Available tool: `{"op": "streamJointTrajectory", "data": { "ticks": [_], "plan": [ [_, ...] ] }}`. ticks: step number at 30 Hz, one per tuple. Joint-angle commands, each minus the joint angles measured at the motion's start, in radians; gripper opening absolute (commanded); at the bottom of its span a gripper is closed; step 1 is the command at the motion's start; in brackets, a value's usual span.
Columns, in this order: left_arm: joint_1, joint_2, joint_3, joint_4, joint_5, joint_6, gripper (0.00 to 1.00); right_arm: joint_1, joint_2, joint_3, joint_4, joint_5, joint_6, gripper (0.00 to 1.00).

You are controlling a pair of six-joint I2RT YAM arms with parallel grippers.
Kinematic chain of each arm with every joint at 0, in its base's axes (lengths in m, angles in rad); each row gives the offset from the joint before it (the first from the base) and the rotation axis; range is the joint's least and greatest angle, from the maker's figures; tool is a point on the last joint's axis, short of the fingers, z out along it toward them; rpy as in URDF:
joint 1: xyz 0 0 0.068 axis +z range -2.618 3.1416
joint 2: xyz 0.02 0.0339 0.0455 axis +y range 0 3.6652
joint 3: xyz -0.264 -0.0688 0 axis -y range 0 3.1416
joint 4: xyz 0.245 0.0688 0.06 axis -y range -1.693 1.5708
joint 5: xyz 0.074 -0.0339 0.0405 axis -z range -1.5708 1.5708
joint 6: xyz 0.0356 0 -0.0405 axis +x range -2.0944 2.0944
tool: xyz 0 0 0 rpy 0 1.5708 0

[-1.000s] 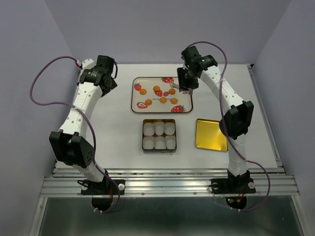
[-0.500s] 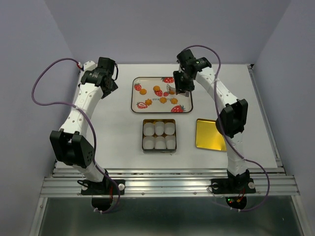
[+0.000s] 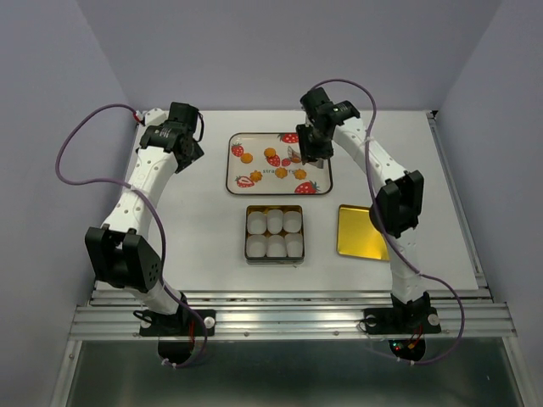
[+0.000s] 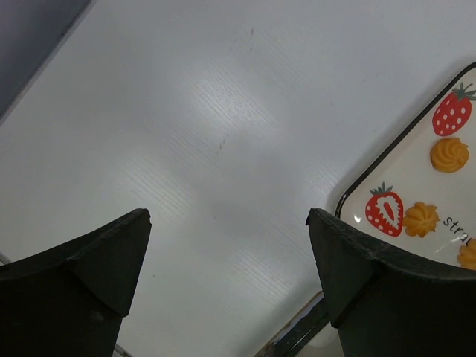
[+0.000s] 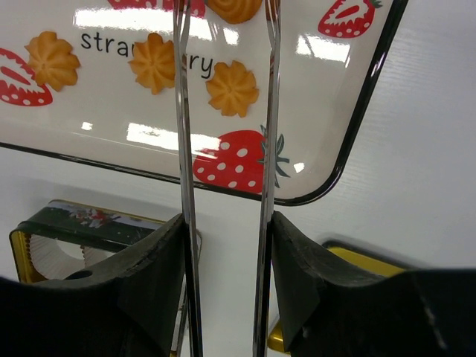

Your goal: Pack the cookies

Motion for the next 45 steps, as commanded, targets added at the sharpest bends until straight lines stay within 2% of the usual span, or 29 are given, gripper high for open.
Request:
{"op": "streamJointTrajectory", "data": {
  "ticks": [1,12,25,35,45],
  "plan": [
    [-0.006,-0.057,-0.017,0.011,-0.017,0.008,0.99,0.015,0.012,0.033,0.052,0.010,-0.009,0.52],
    [-0.004,-0.057,-0.031,0.016,-0.013,0.012,0.99,0.015,0.021,0.012,0.056,0.068,-0.009,0.52],
    [-0.004,-0.057,-0.032,0.016,-0.020,0.003,0.99,0.015,0.002,-0.056,0.078,0.036,-0.009,0.51],
    [-0.004,-0.055,-0.026,0.013,-0.023,0.003,0.99,0.015,-0.016,-0.056,0.082,0.032,-0.016,0.42],
    [-0.004,-0.054,-0.021,0.010,-0.017,-0.001,0.99,0.015,-0.054,-0.048,0.090,0.056,-0.012,0.40]
  ]
}}
